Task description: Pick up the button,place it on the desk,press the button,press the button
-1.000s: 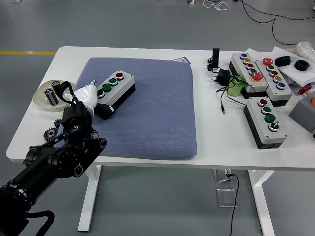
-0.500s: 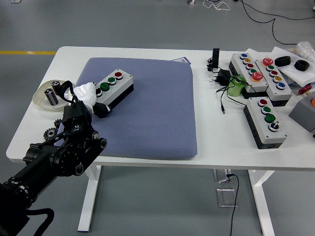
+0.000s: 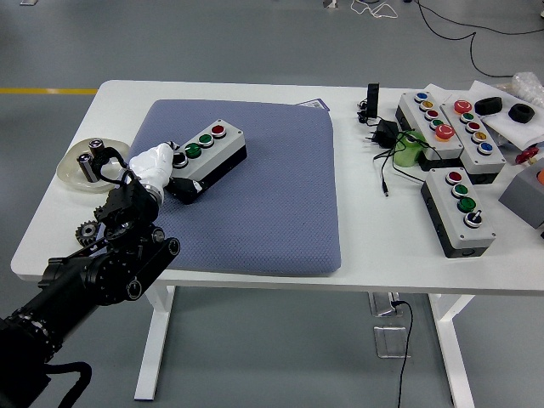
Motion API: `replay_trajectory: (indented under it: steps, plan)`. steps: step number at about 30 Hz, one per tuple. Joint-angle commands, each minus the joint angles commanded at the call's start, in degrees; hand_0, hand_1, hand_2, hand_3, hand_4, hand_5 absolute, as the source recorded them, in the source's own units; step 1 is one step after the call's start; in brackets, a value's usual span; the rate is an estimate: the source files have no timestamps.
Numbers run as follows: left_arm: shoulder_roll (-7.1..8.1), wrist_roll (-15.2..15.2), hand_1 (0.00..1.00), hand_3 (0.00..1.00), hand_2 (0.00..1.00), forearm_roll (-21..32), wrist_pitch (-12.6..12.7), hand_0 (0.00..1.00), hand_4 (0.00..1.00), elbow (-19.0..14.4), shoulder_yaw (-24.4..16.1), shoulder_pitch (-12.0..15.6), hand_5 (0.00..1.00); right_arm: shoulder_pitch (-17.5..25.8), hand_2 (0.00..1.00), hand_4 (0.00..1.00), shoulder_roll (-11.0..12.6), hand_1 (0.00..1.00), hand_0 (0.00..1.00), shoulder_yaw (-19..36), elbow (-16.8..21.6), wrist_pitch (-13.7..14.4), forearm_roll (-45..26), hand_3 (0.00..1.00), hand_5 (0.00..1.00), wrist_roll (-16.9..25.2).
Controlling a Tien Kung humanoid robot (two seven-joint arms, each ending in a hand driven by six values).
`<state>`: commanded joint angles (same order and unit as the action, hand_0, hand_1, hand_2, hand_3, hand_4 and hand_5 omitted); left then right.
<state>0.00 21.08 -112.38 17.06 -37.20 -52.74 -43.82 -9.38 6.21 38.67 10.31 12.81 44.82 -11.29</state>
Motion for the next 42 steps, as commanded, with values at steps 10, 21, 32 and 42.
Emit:
replay_trajectory:
  steps: [10, 21, 32, 42]
  plan:
    - [2.83, -14.9, 0.149, 0.196, 0.159, 2.4, -0.7, 0.081, 0.417, 1.1, 4.5, -1.3, 0.002, -0.3, 0.656, 0.241, 0.0, 0.6, 0.649, 0.0, 0.0, 0.0, 0.1, 0.634, 0.257, 0.0]
    - [10.26, -36.5, 0.152, 0.208, 0.164, 7.8, -5.5, 0.094, 0.428, 3.3, 7.3, -3.5, 0.002, -0.4, 0.654, 0.242, -0.1, 0.597, 0.648, 0.5, 0.0, -0.1, 1.1, 0.634, 0.259, -0.2]
    - [17.02, -44.6, 0.161, 0.211, 0.169, 7.2, -10.7, 0.099, 0.437, 0.4, 10.3, -2.8, 0.002, -0.4, 0.653, 0.241, -0.2, 0.597, 0.648, 0.7, 0.0, 0.0, 1.4, 0.633, 0.258, -0.2]
    - [20.36, -46.3, 0.159, 0.207, 0.167, 6.6, -9.7, 0.1, 0.435, -0.5, 13.6, -2.1, 0.002, -0.4, 0.651, 0.241, -0.3, 0.596, 0.648, 0.8, 0.0, 0.0, 2.0, 0.633, 0.258, -0.4]
